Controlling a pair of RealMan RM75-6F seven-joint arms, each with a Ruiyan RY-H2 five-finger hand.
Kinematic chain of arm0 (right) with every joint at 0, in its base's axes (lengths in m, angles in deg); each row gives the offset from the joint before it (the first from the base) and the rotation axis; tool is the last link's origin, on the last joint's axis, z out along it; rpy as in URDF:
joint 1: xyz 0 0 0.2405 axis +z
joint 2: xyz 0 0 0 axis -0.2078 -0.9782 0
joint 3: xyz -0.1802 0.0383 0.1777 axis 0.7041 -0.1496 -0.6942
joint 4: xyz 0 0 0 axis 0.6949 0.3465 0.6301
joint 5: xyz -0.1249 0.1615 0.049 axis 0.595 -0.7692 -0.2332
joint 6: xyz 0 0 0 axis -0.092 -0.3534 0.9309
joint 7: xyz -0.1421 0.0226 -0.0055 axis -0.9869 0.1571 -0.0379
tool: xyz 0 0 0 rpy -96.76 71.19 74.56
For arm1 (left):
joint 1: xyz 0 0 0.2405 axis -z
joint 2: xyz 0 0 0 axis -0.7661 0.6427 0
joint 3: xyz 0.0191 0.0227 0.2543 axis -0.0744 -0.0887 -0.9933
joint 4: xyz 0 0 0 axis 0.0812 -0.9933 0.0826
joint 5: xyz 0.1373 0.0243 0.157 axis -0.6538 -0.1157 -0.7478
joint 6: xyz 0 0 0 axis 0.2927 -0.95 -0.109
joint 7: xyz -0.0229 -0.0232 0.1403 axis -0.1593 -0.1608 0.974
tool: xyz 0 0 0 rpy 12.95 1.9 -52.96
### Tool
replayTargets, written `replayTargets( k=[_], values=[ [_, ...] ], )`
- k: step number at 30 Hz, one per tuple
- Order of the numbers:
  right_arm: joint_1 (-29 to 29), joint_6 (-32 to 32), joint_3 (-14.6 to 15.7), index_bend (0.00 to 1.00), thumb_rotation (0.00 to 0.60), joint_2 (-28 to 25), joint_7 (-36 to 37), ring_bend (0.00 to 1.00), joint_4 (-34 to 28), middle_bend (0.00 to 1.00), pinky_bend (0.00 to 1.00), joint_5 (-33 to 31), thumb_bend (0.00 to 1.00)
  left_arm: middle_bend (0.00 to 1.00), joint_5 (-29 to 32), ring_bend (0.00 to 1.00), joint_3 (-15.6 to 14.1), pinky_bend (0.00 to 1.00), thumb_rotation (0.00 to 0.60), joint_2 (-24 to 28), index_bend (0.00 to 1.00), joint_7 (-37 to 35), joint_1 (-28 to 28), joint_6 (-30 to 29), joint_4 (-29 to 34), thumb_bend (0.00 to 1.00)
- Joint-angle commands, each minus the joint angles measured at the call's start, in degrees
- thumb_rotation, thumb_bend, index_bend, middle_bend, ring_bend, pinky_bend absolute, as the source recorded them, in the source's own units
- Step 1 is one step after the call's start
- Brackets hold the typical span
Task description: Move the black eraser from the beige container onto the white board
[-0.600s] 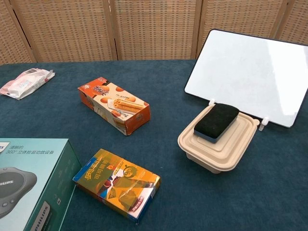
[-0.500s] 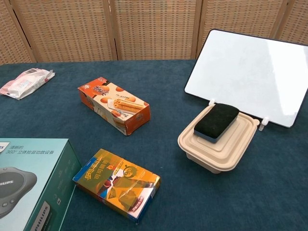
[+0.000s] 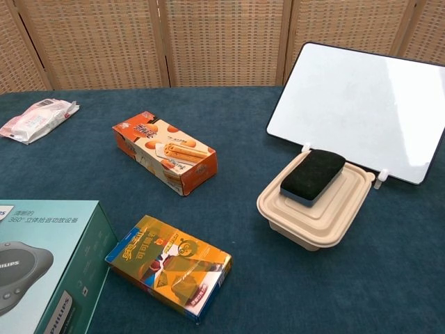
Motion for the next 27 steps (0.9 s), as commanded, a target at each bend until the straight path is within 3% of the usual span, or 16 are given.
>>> replayTargets(
  k=[1, 18, 27],
  values=[
    [0.03, -0.03, -0.01, 0.00, 0.600, 0.00, 0.01, 0.00, -0.02, 0.00, 0.00, 0.00, 0.05, 0.00, 0.04, 0.00, 0.00, 0.00, 0.600, -0.01, 0.00, 0.03, 0.00, 0.02, -0.01, 0.15],
    [0.72, -0.28, 0.18, 0.00, 0.600, 0.61, 0.45, 0.00, 1.17, 0.00, 0.00, 1.24, 0.05, 0.00, -0.29, 0.00, -0.23, 0.00, 0.600, 0.26, 0.00, -0.23, 0.06, 0.25, 0.20, 0.15],
    [3.39, 1.35, -1.44, 0.07, 0.600, -0.36, 1.10, 0.00, 2.47, 0.00, 0.00, 5.52, 0.05, 0.00, -0.08, 0.00, -0.08, 0.00, 0.600, 0.37, 0.00, -0.72, 0.04, 0.20, 0.21, 0.16]
  ],
)
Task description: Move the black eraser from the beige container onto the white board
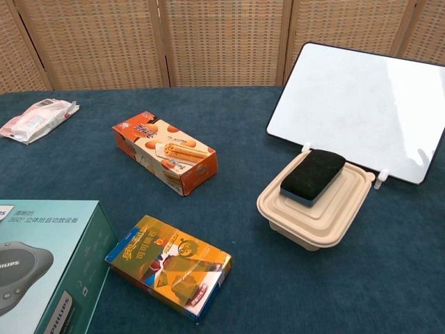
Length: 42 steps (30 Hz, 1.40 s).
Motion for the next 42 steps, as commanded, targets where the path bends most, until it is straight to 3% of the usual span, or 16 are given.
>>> replayTargets(
  k=[1, 9, 15, 26, 42],
  values=[
    [1.29, -0.63, -0.61, 0.08, 0.600, -1.09, -0.60, 0.00, -0.48, 0.00, 0.00, 0.94, 0.05, 0.00, 0.07, 0.00, 0.04, 0.00, 0.600, 0.01, 0.00, -0.04, -0.01, -0.01, 0.00, 0.16],
    [5.05, -5.04, -1.74, 0.17, 0.600, -3.51, -6.29, 0.00, -3.64, 0.00, 0.00, 1.93, 0.05, 0.00, 0.11, 0.00, -0.02, 0.00, 0.600, -0.11, 0.00, 0.16, 0.11, 0.29, -0.03, 0.15],
    [8.88, -11.94, -2.24, 0.19, 0.600, -4.38, -13.08, 0.00, -8.75, 0.00, 0.00, 1.20, 0.05, 0.00, 0.13, 0.00, 0.02, 0.00, 0.600, -0.07, 0.00, -0.12, 0.11, 0.24, -0.05, 0.15],
    [15.29, -24.02, -3.80, 0.21, 0.600, -2.37, -19.54, 0.00, -15.30, 0.00, 0.00, -5.18, 0.06, 0.00, -0.04, 0.00, 0.12, 0.00, 0.600, 0.59, 0.00, -1.77, -0.10, -0.24, 0.11, 0.15],
    [21.62, -29.08, -6.40, 0.28, 0.600, 1.46, -25.98, 0.00, -14.41, 0.00, 0.00, -11.84, 0.10, 0.00, 0.52, 0.00, 0.23, 0.00, 0.600, 0.63, 0.00, -2.76, 0.31, 0.78, -0.36, 0.15]
  ],
)
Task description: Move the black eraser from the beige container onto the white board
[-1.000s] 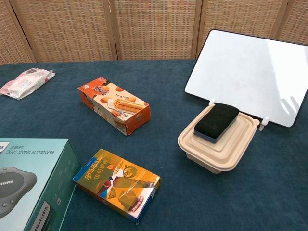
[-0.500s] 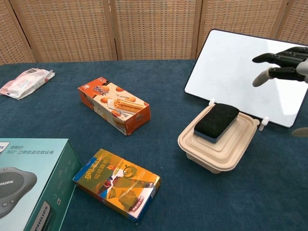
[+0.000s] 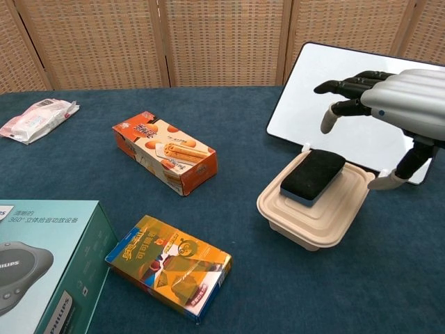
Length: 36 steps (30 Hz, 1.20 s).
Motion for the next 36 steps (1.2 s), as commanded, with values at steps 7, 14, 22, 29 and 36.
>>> replayTargets(
  k=[7, 14, 22, 29, 36],
  values=[
    [2.04, -1.20, 0.33, 0.29, 0.600, 0.46, -5.24, 0.00, -0.54, 0.00, 0.00, -2.22, 0.10, 0.00, -0.41, 0.00, -0.17, 0.00, 0.600, -0.02, 0.00, 0.12, -0.14, -0.36, 0.13, 0.15],
    [4.21, -2.77, 0.40, 0.30, 0.600, 0.87, -12.15, 0.00, -1.00, 0.00, 0.00, -4.74, 0.10, 0.00, -0.30, 0.00, -0.16, 0.00, 0.600, -0.13, 0.00, 0.19, -0.06, -0.19, 0.09, 0.15],
    [6.63, -3.65, -0.41, 0.31, 0.600, 2.06, -16.79, 0.00, -2.66, 0.00, 0.00, -9.88, 0.10, 0.00, -0.19, 0.00, -0.15, 0.00, 0.600, -0.20, 0.00, 0.10, 0.06, 0.07, -0.05, 0.15],
    [8.61, -3.96, -0.57, 0.31, 0.600, 3.50, -18.37, 0.00, -2.27, 0.00, 0.00, -13.15, 0.10, 0.00, 0.00, 0.00, -0.22, 0.00, 0.600, -0.28, 0.00, 0.06, 0.21, 0.53, -0.15, 0.15],
    [10.39, -3.31, -0.30, 0.31, 0.600, 3.94, -21.67, 0.00, -3.19, 0.00, 0.00, -16.07, 0.10, 0.00, -0.58, 0.00, -0.27, 0.00, 0.600, -0.05, 0.00, -0.15, -0.06, -0.35, 0.14, 0.15]
  ],
)
